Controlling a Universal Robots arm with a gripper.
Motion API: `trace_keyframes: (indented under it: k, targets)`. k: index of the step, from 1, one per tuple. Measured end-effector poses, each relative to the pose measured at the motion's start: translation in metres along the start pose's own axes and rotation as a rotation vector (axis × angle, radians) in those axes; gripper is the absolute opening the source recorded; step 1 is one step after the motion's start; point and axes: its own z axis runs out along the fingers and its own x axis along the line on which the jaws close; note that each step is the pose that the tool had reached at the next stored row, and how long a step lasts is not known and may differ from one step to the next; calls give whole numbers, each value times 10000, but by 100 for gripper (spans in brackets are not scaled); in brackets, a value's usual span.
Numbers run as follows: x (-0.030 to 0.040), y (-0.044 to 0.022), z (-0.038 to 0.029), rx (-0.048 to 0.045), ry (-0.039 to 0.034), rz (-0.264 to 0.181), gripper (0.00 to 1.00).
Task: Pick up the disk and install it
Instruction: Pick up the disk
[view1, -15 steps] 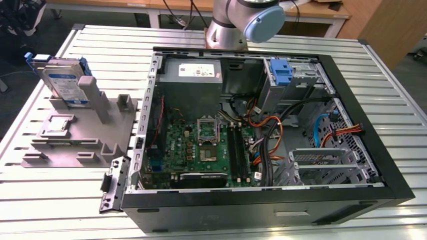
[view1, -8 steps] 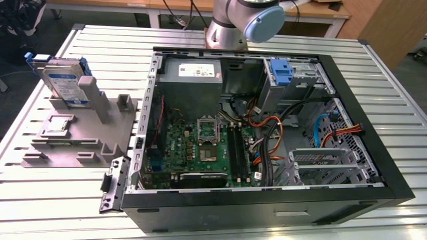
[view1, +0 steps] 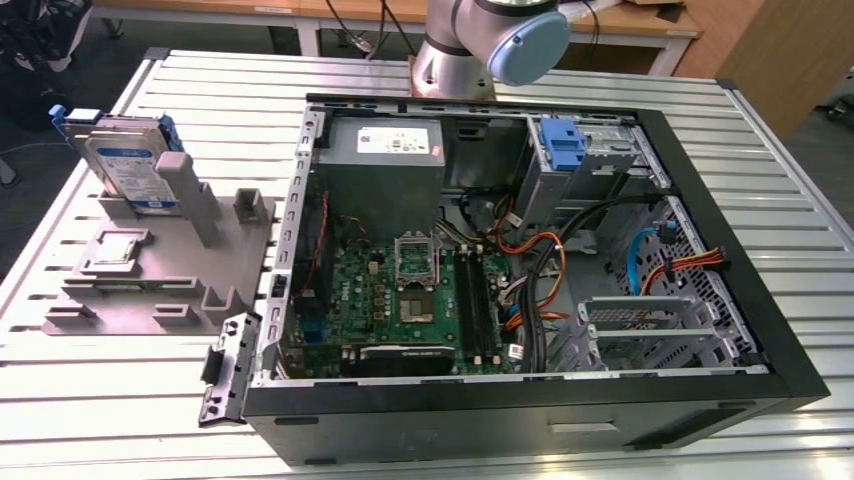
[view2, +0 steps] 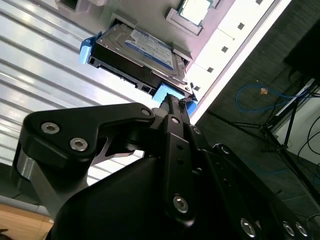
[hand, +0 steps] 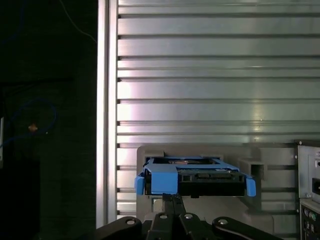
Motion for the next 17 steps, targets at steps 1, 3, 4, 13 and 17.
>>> trace_keyframes:
  k: [1,3,4,13,17]
  targets:
    - [0,0,0,0,1,-29,10]
    - [0,0,0,1,4,-97,10]
    - [0,0,0,1,5,-131,10]
    - [0,0,0,5,18,-430,10]
    - [0,0,0,6,25,-590,10]
